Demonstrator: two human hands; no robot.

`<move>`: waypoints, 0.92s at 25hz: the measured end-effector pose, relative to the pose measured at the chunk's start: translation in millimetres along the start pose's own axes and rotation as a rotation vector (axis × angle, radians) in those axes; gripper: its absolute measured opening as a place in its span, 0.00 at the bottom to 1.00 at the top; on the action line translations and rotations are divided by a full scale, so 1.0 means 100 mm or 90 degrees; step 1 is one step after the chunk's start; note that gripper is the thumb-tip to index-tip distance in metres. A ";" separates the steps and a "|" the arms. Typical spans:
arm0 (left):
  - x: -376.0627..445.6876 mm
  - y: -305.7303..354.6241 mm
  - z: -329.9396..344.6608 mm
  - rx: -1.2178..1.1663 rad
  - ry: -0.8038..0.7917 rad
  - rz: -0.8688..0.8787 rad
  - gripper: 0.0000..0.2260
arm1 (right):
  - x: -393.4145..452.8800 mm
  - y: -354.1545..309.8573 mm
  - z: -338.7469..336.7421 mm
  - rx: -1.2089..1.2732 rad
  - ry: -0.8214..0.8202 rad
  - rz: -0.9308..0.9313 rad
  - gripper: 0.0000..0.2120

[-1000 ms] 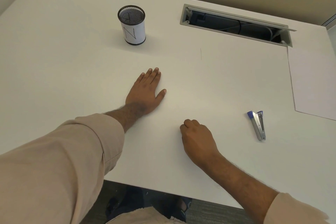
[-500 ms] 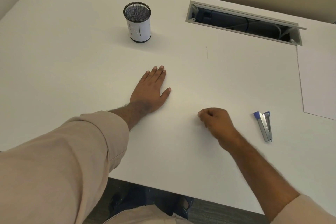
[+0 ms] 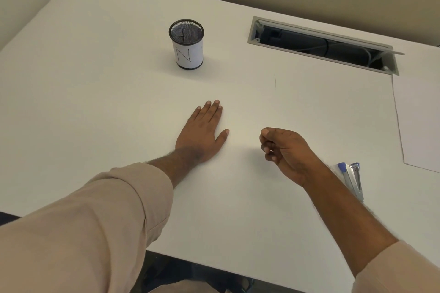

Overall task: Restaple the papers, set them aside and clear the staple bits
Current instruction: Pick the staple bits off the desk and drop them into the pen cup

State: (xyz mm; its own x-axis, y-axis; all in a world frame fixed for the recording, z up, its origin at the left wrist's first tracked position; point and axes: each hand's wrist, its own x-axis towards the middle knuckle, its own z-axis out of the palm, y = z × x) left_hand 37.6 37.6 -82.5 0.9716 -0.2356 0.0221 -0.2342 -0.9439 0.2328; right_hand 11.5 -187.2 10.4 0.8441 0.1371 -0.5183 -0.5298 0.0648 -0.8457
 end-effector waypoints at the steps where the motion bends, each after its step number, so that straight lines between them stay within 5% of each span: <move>1: -0.01 0.00 0.00 -0.002 0.002 0.001 0.31 | 0.05 -0.06 0.05 -0.002 -0.015 -0.008 0.08; 14: 0.01 0.00 -0.05 -0.044 0.006 0.003 0.31 | 1.30 -1.47 1.26 -0.082 0.005 -0.174 0.04; 20: 0.02 -0.01 -0.03 -0.052 0.006 0.007 0.30 | 1.96 -1.67 1.74 -0.455 0.122 -0.407 0.06; 23: 0.03 -0.02 -0.02 -0.051 0.006 0.005 0.30 | 2.16 -1.67 1.76 -0.664 0.112 -0.412 0.08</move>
State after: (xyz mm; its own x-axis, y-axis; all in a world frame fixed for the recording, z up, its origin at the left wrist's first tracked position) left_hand 40.7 39.0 -80.6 0.9701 -0.2405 0.0335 -0.2389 -0.9204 0.3094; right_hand 268.0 5.3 61.4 0.9681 0.2338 0.0902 0.2395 -0.7572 -0.6078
